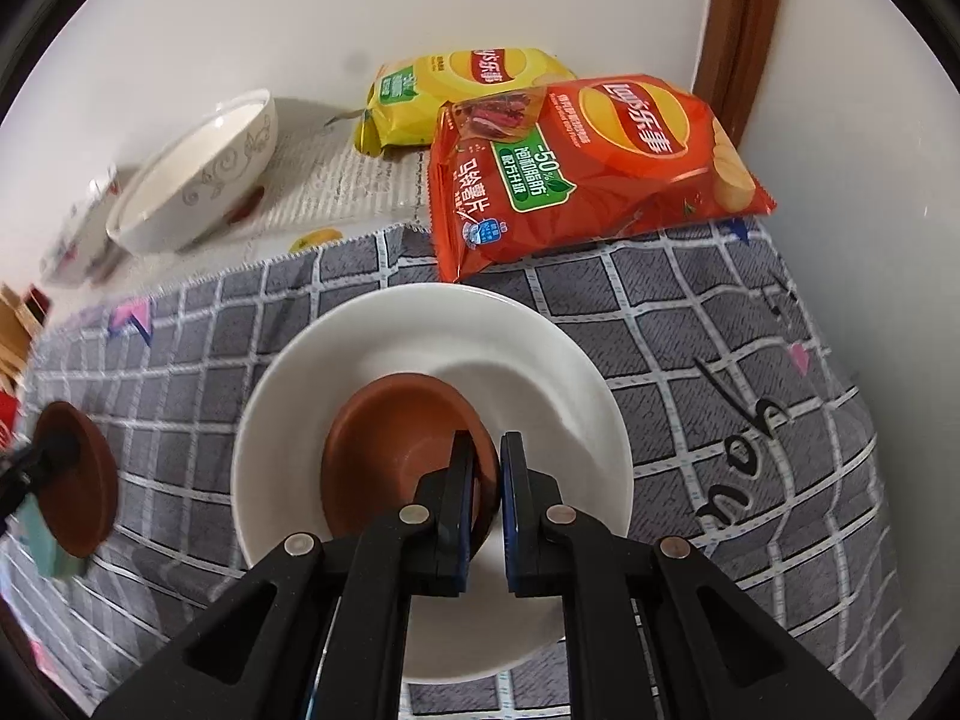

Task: Organize plates and bowls
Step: 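Open the right gripper off the brown bowl and pull back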

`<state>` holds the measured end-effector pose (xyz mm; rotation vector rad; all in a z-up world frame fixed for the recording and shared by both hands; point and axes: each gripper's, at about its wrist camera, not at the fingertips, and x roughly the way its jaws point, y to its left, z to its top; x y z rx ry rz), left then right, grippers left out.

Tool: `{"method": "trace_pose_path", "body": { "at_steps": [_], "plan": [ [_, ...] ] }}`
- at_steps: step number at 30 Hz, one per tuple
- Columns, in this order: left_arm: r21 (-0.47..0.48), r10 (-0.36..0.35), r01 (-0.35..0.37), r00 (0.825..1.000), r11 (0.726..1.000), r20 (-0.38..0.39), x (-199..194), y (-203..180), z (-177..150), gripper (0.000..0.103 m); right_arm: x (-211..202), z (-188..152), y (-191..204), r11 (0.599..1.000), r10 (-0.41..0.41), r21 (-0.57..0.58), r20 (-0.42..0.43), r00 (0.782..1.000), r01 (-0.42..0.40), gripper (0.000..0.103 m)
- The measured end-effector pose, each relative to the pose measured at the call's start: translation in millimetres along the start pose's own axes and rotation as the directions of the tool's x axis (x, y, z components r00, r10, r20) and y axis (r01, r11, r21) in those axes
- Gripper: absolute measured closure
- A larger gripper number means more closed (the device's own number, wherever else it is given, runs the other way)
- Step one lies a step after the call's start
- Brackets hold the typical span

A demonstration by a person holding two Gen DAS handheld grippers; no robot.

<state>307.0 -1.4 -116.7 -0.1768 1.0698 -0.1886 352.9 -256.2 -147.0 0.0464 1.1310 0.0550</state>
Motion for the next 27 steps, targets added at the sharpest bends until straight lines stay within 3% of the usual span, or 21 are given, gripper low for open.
{"method": "trace_pose_path", "body": {
  "at_steps": [8, 27],
  "plan": [
    [-0.018, 0.004, -0.004, 1.0, 1.0, -0.002, -1, 5, 0, 0.094, 5, 0, 20, 0.985, -0.115, -0.127, 0.008, 0.993, 0.115, 0.091],
    [-0.047, 0.012, -0.012, 1.0, 0.999, 0.001, -6, 14, -1, 0.094, 13, 0, 23, 0.971, -0.14, -0.195, 0.005, 0.99, 0.138, 0.084]
  ]
}}
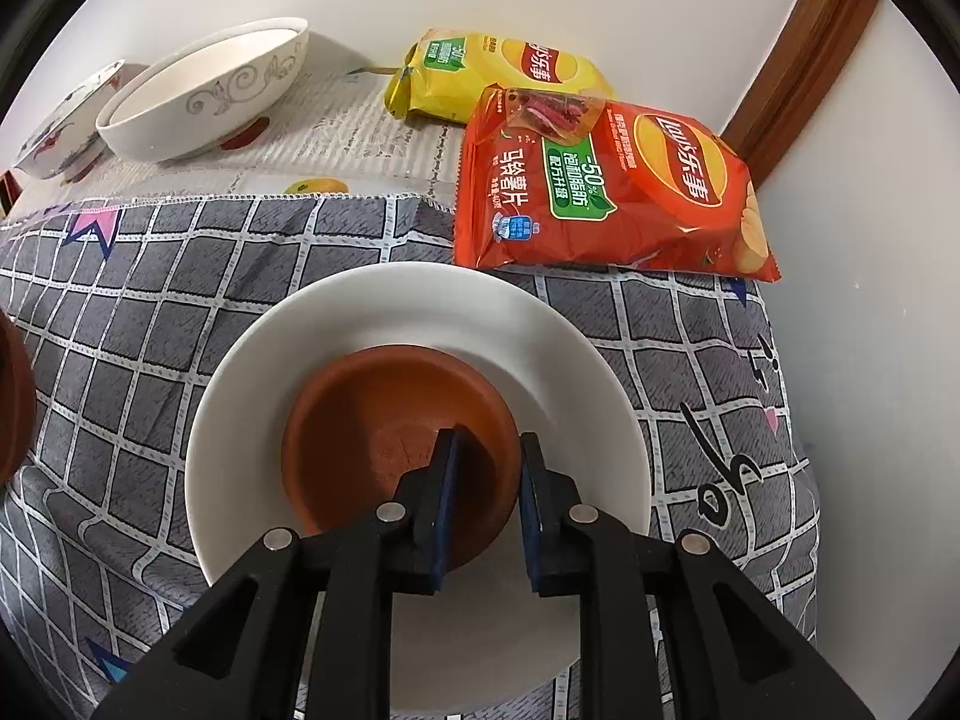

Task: Organize plates and bowls
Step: 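Open the right gripper off the brown bowl and pull back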

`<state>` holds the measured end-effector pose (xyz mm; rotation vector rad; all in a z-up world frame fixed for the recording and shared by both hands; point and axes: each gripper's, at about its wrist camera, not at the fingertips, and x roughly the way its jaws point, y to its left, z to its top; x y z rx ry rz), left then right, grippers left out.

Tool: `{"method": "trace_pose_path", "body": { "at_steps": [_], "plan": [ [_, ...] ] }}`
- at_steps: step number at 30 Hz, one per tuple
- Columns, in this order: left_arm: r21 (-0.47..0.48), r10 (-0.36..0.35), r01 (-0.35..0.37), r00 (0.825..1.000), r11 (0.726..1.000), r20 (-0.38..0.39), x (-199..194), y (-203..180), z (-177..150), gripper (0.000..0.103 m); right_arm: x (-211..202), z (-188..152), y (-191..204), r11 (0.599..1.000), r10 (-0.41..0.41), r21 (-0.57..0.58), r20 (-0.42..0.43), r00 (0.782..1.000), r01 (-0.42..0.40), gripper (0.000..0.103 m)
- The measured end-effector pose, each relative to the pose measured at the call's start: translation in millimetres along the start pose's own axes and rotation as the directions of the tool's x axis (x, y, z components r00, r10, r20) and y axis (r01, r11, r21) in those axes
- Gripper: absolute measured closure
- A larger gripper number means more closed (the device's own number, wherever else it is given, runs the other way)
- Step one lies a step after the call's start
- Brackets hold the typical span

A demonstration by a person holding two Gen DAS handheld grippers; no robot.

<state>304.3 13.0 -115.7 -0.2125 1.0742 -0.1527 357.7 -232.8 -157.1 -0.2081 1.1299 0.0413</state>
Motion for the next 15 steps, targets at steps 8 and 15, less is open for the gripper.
{"method": "trace_pose_path", "body": {
  "at_steps": [8, 15],
  "plan": [
    [-0.006, 0.002, -0.002, 1.0, 1.0, 0.002, -2.8, 2.2, -0.6, 0.094, -0.6, -3.0, 1.6, 0.999, -0.002, -0.046, 0.017, 1.0, 0.003, 0.084],
    [-0.002, -0.003, 0.003, 1.0, 1.0, 0.004, -6.4, 0.5, -1.7, 0.094, 0.3, -1.8, 0.3, 0.999, 0.002, -0.042, 0.001, 1.0, -0.002, 0.083]
  ]
}}
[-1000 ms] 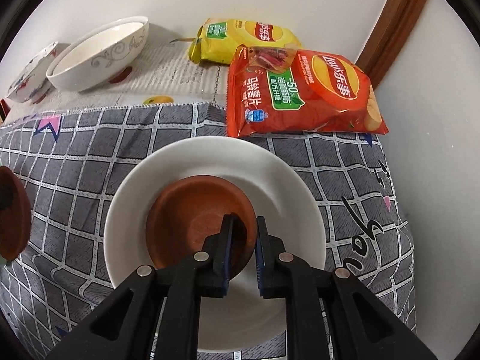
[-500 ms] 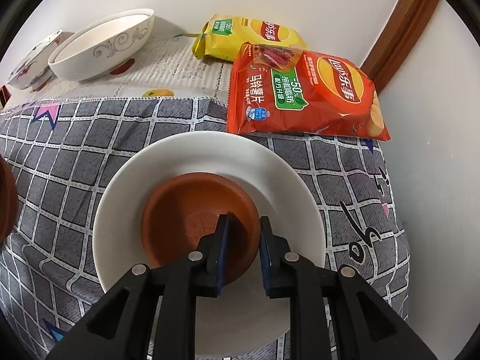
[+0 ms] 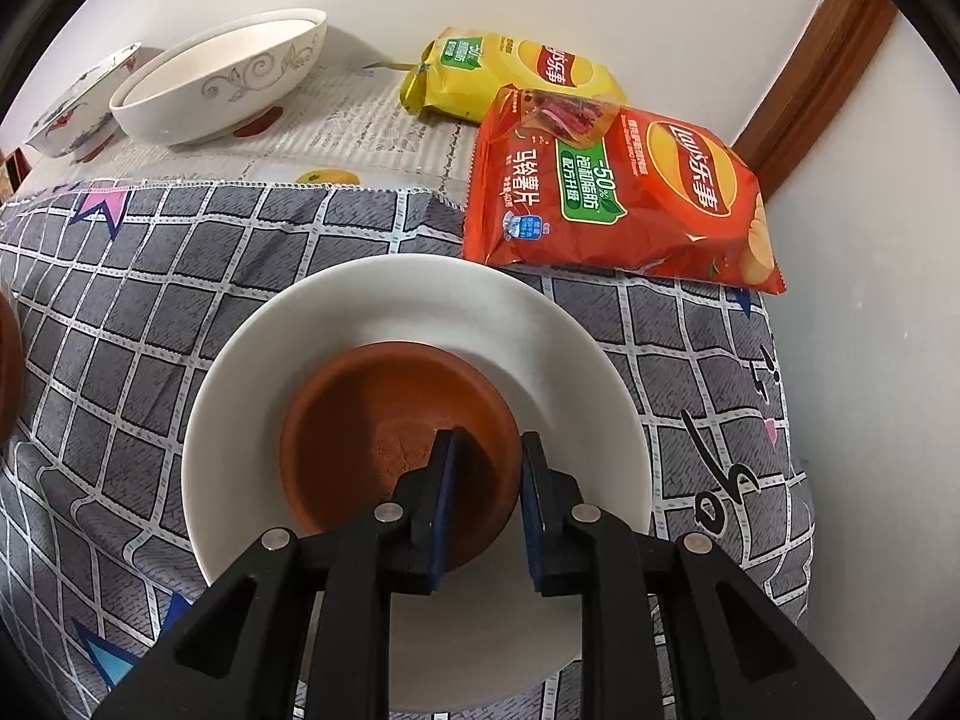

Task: Organize plates and bowls
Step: 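Open the right gripper off the brown bowl and pull back, then carry the left gripper's brown bowl and lower it into the white bowl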

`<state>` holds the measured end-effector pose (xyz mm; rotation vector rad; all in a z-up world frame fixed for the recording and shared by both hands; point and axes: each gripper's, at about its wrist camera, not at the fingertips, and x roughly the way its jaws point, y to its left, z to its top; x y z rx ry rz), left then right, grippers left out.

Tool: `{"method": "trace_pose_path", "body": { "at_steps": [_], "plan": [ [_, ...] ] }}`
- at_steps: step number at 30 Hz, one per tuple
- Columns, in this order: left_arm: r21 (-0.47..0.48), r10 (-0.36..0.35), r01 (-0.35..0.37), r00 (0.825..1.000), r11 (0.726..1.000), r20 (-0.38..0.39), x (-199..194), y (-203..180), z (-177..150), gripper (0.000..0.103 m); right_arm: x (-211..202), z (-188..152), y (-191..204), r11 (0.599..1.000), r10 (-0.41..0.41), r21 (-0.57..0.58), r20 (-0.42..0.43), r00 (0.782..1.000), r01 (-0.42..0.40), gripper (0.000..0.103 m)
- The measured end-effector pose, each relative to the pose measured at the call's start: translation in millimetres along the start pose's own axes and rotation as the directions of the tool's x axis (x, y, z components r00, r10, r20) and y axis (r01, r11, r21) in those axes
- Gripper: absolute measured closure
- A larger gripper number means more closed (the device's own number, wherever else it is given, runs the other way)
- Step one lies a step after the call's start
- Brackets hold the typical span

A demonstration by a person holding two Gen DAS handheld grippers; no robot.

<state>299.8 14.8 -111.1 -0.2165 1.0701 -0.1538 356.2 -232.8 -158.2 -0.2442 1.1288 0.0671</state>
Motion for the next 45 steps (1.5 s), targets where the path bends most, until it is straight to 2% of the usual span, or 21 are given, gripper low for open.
{"method": "trace_pose_path", "body": {
  "at_steps": [10, 12, 13, 18, 23, 27, 30, 32, 39, 45],
  "plan": [
    [0.036, -0.006, 0.006, 1.0, 0.999, 0.004, -5, -12, -1, 0.094, -5, 1, -3, 0.999, 0.02, 0.032, -0.002, 1.0, -0.02, 0.076],
    [0.043, -0.006, 0.005, 1.0, 0.999, 0.008, -7, -15, -1, 0.094, -7, 1, -5, 0.999, 0.026, 0.039, -0.002, 1.0, -0.026, 0.072],
    [0.05, -0.006, 0.005, 1.0, 0.999, 0.012, -8, -18, 0, 0.094, -11, 0, -6, 0.998, 0.034, 0.044, 0.005, 0.999, -0.035, 0.069],
    [0.076, -0.011, 0.009, 1.0, 0.997, 0.025, -13, -33, 3, 0.094, -30, -4, -16, 0.994, 0.076, 0.081, 0.04, 0.996, -0.079, 0.069],
    [0.104, -0.019, 0.015, 0.999, 0.995, 0.035, -15, -53, 0, 0.094, -60, -15, -33, 0.978, 0.139, 0.145, 0.1, 0.985, -0.152, 0.068],
    [0.131, -0.025, 0.019, 0.999, 0.991, 0.045, -16, -71, -2, 0.094, -80, -28, -53, 0.962, 0.158, 0.199, 0.142, 0.977, -0.185, 0.068],
    [0.155, -0.037, 0.029, 0.998, 0.987, 0.047, -15, -86, -2, 0.094, -94, -40, -67, 0.958, 0.146, 0.223, 0.169, 0.975, -0.182, 0.067],
    [0.168, -0.039, 0.03, 0.998, 0.985, 0.052, -15, -94, 0, 0.094, -102, -48, -75, 0.957, 0.123, 0.238, 0.183, 0.975, -0.165, 0.06],
    [0.202, -0.078, 0.068, 0.996, 0.977, 0.043, -1, -125, 6, 0.094, -121, -73, -95, 0.954, 0.076, 0.266, 0.224, 0.972, -0.136, 0.059],
    [0.207, -0.102, 0.098, 0.995, 0.973, 0.008, 25, -140, 11, 0.094, -119, -104, -107, 0.937, 0.056, 0.326, 0.22, 0.974, -0.127, 0.059]
  ]
}}
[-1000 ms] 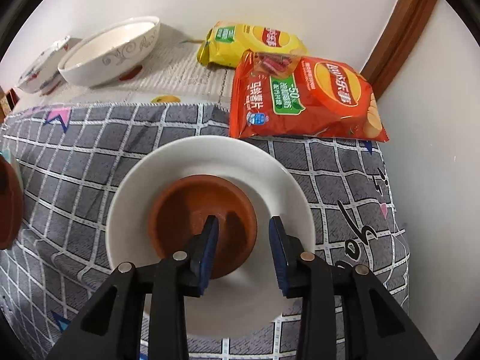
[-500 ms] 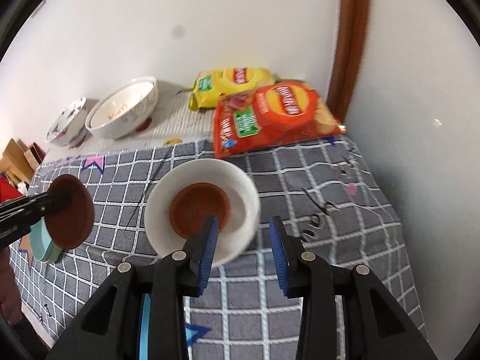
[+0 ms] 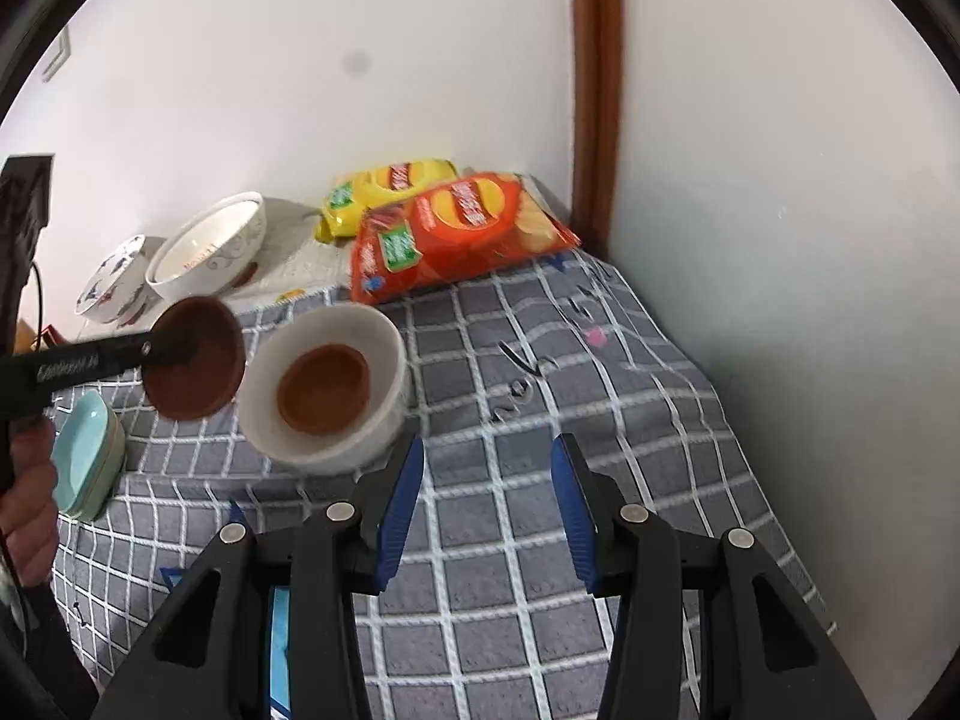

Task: Organize plates and bowls
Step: 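Carry the left gripper's brown bowl and lower it into the white bowl, then open the left gripper to release the brown bowl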

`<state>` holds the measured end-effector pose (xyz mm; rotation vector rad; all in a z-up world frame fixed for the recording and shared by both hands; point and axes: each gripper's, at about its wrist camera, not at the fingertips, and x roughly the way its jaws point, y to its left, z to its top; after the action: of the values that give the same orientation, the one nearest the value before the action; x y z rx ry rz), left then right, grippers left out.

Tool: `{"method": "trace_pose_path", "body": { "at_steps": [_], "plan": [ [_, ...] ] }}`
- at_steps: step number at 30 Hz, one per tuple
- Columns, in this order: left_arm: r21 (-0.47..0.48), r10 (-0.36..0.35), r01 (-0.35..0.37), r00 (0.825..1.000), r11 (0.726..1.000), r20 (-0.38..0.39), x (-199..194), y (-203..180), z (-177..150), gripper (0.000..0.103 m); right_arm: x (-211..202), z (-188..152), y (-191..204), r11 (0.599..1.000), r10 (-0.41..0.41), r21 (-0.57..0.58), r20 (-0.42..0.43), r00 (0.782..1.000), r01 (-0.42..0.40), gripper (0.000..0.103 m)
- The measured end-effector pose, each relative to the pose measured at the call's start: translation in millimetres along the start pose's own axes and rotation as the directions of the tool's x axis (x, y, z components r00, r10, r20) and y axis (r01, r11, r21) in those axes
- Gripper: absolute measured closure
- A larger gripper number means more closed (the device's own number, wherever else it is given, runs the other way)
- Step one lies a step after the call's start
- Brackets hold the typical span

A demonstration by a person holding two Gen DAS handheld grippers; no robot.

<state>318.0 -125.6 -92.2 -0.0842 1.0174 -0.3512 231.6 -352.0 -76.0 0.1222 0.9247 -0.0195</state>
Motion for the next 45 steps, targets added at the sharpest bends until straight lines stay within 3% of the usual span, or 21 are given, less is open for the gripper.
{"method": "trace_pose_path", "body": {
  "at_steps": [4, 13, 21, 29, 45],
  "plan": [
    [0.008, -0.003, 0.003, 1.0, 1.0, -0.023, 20, -5, 4, 0.094, 3, -12, -8, 0.999, -0.032, 0.015, -0.016, 0.999, 0.032, 0.059],
    [0.018, 0.012, -0.011, 0.999, 1.0, -0.053, 50, -8, 10, 0.094, 15, -27, -9, 0.999, -0.007, 0.043, -0.069, 0.998, 0.01, 0.059],
    [0.016, 0.009, -0.008, 0.998, 1.0, -0.06, 59, -7, 11, 0.094, 17, -29, -11, 0.999, -0.014, 0.045, -0.084, 0.996, 0.018, 0.059],
    [0.017, 0.008, -0.007, 0.998, 1.0, -0.067, 66, -7, 9, 0.094, 8, -35, -16, 0.997, -0.08, 0.013, -0.067, 0.995, 0.081, 0.059],
    [0.018, 0.0, 0.002, 0.997, 1.0, -0.08, 77, -9, 7, 0.094, 13, -51, -28, 0.994, -0.077, 0.063, -0.118, 0.99, 0.085, 0.059]
  ]
}}
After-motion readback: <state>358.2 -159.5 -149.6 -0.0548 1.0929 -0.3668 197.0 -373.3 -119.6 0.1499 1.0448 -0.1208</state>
